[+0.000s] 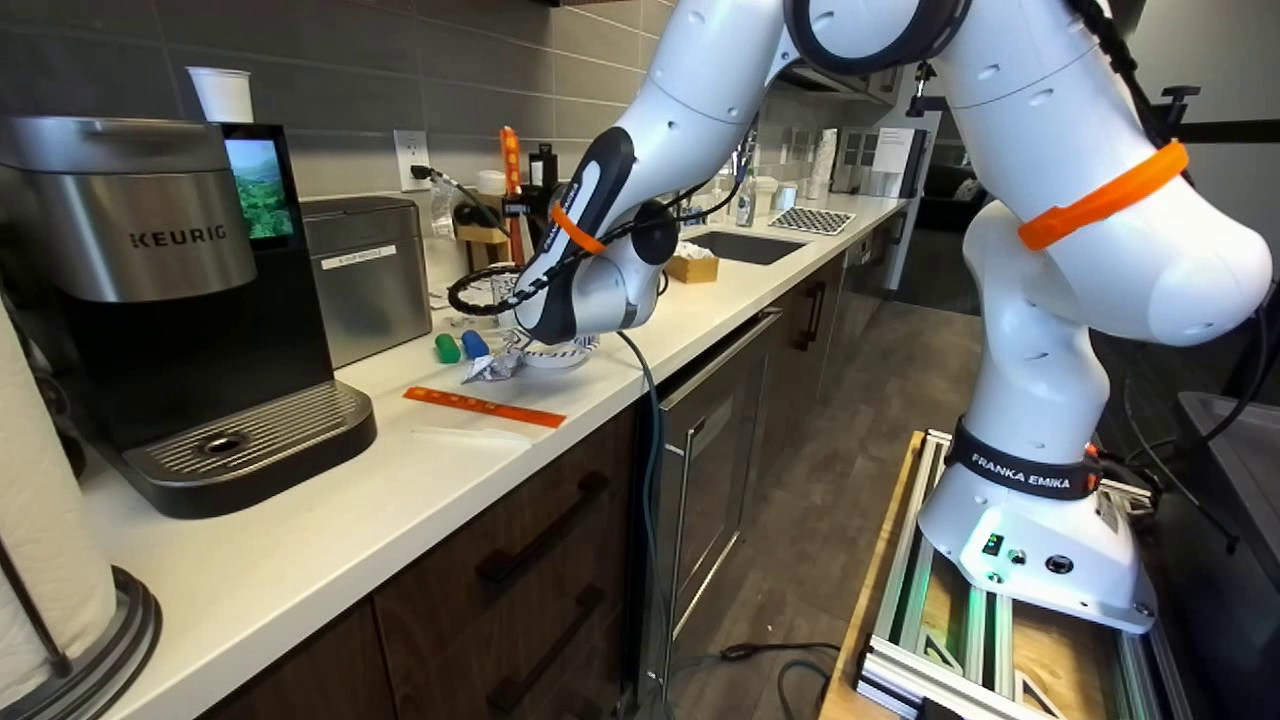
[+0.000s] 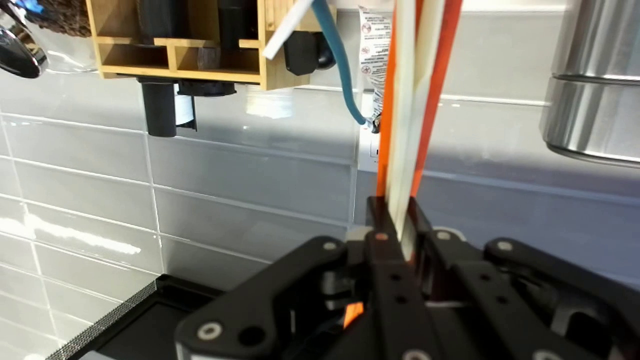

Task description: Put the plastic knife in the cup

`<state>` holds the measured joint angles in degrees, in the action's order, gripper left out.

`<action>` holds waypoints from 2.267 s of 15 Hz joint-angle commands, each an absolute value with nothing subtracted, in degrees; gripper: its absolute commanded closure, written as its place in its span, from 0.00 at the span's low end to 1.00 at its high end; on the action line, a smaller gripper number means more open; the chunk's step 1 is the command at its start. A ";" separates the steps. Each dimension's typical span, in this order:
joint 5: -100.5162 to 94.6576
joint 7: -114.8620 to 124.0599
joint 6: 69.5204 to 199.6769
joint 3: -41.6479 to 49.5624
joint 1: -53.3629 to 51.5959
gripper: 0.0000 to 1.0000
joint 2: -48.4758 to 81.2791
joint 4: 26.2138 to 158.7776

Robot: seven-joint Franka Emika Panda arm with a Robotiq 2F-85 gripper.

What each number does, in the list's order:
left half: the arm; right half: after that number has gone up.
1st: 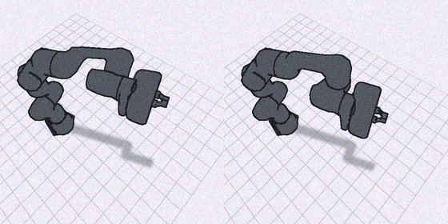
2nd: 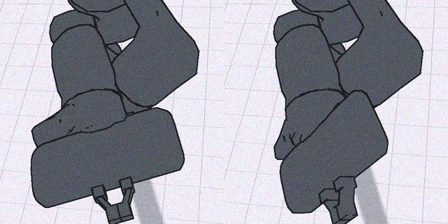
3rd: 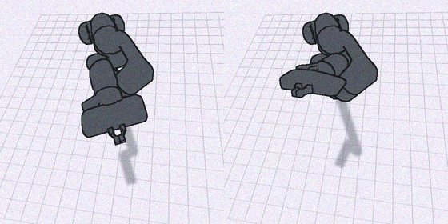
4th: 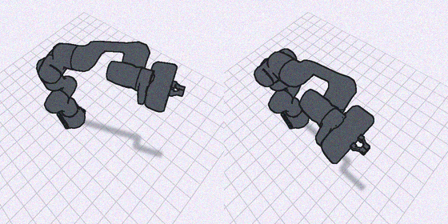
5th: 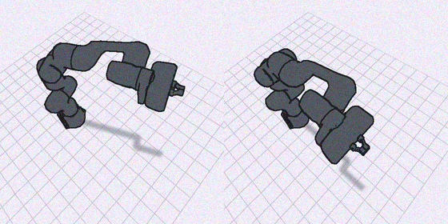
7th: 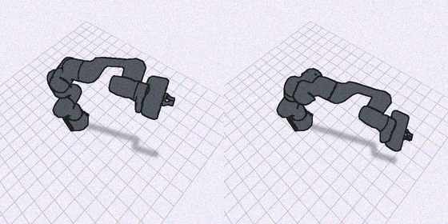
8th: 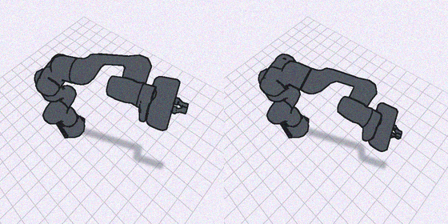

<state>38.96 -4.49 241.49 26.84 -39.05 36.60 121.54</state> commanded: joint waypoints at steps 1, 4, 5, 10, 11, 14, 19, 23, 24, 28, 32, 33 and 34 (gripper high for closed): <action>38.96 -4.49 241.49 26.84 -39.05 0.91 36.60 121.54; 38.96 -4.48 241.49 26.84 -39.05 0.91 36.60 121.54; 38.96 -4.48 241.49 26.84 -39.05 0.91 36.60 121.54; 37.07 -3.68 241.36 24.94 -37.15 0.98 36.96 120.16; 36.71 -4.47 241.63 23.55 -35.93 0.98 37.01 119.03; 35.66 -10.34 243.05 14.01 -27.83 0.98 34.97 117.26; 35.81 -17.59 241.50 6.40 -20.97 0.98 33.18 116.42; 35.77 -20.98 241.86 4.44 -18.70 0.98 30.74 117.62; 35.51 -20.85 241.78 3.89 -18.22 0.98 30.40 117.70; 34.74 -18.74 242.90 1.97 -17.08 0.98 32.55 115.82; 34.86 -15.53 242.90 5.70 -20.13 0.98 35.71 112.27; 34.88 -15.10 242.90 6.50 -20.67 0.98 36.46 111.41; 34.94 -14.59 242.89 7.29 -21.19 0.98 37.21 110.65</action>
<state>35.47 -17.30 241.51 4.62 -19.37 33.90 113.89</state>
